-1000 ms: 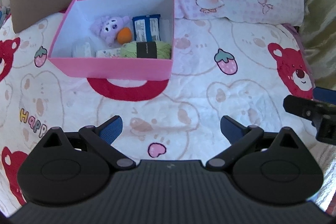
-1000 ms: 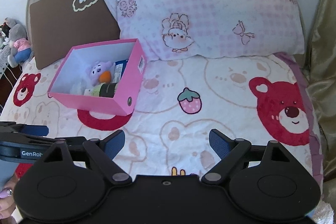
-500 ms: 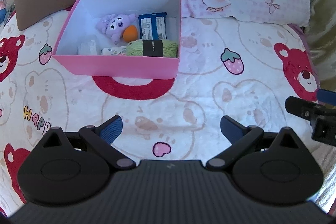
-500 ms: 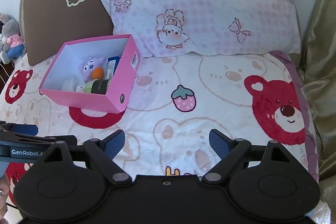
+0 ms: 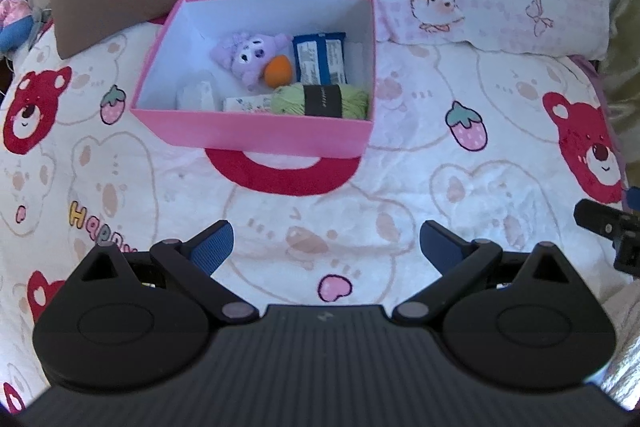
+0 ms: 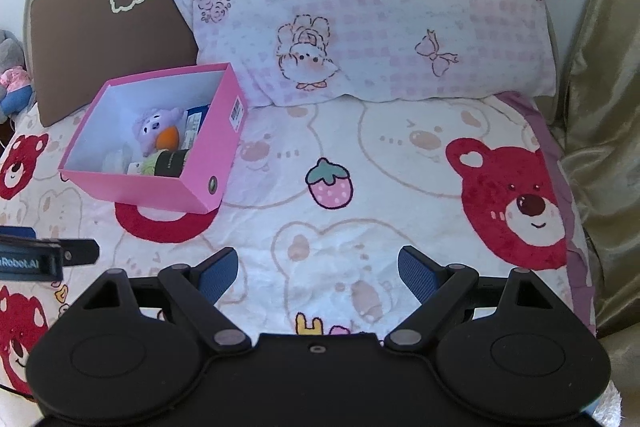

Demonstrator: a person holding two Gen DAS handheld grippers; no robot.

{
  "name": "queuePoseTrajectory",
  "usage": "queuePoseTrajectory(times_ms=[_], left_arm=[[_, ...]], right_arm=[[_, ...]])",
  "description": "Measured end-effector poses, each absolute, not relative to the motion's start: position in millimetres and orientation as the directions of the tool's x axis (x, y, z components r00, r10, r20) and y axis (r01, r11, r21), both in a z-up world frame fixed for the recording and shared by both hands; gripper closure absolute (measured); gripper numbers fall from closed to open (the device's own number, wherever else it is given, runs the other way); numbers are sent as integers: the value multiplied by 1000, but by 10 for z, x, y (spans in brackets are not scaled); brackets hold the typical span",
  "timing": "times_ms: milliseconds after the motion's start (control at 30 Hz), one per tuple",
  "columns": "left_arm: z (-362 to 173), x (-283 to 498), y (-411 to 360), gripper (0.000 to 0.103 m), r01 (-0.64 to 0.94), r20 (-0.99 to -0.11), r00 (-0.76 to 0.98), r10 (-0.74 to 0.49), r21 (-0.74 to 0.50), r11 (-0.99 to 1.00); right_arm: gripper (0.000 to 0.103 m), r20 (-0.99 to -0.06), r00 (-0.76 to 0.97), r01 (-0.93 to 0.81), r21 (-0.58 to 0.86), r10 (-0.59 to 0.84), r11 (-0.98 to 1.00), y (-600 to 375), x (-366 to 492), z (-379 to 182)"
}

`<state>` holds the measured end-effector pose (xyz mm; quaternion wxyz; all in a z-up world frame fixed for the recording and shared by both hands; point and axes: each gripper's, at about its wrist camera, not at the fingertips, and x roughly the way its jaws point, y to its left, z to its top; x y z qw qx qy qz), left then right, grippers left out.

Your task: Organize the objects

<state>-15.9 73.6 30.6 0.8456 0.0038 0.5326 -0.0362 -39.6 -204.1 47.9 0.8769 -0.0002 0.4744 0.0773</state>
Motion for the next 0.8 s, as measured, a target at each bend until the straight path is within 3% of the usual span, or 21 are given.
queuePoseTrajectory(times_ms=[800], left_arm=[[236,-152,673,2,93,-915,400,-57,-21,995]], right_arm=[[13,-838,530,-129,72,130,989,-2015,-429,450]])
